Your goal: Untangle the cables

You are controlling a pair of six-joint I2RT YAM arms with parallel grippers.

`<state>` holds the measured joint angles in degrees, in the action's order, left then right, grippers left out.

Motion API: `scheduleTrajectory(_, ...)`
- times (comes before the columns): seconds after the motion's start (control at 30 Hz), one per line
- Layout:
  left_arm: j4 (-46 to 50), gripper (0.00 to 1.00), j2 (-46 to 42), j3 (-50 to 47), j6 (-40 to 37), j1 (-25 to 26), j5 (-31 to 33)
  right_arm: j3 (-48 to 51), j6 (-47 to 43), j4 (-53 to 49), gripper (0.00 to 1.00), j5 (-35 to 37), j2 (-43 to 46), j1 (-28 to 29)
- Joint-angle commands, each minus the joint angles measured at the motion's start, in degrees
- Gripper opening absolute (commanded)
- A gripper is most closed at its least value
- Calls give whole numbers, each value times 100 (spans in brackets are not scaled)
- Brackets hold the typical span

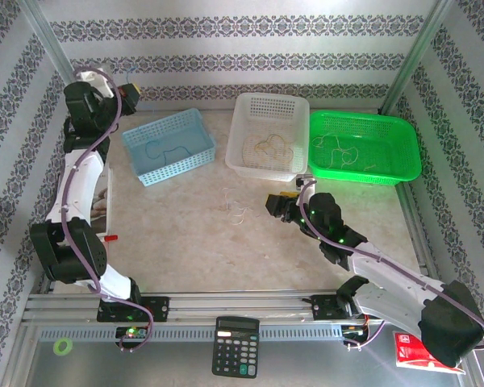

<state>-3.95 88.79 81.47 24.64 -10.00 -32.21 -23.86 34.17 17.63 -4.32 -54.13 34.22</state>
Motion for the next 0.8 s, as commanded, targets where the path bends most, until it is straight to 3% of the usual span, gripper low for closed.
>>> scheduleTrajectory(0.0, -120, 0, 149, -300, -296, -64, -221, 8, -82, -5, 59, -20, 32, -47)
scheduleTrajectory(0.2, 553, 0, 401, -591, -731, -5, -105, -11, -99, -112, 59, -152, 67, -50)
scheduleTrajectory(0.57, 1907, 2, 1429, -126, -1111, 508, 333, -14, -70, -294, 59, -323, 166, -23)
scheduleTrajectory(0.63, 2104, 8, 1607, -8, -1161, 605, 361, 0, -64, -309, 59, -313, 191, -6)
scheduleTrajectory(0.77, 2395, 37, 1757, 238, -1197, 727, 525, -1, -47, -324, 59, -314, 234, 15)
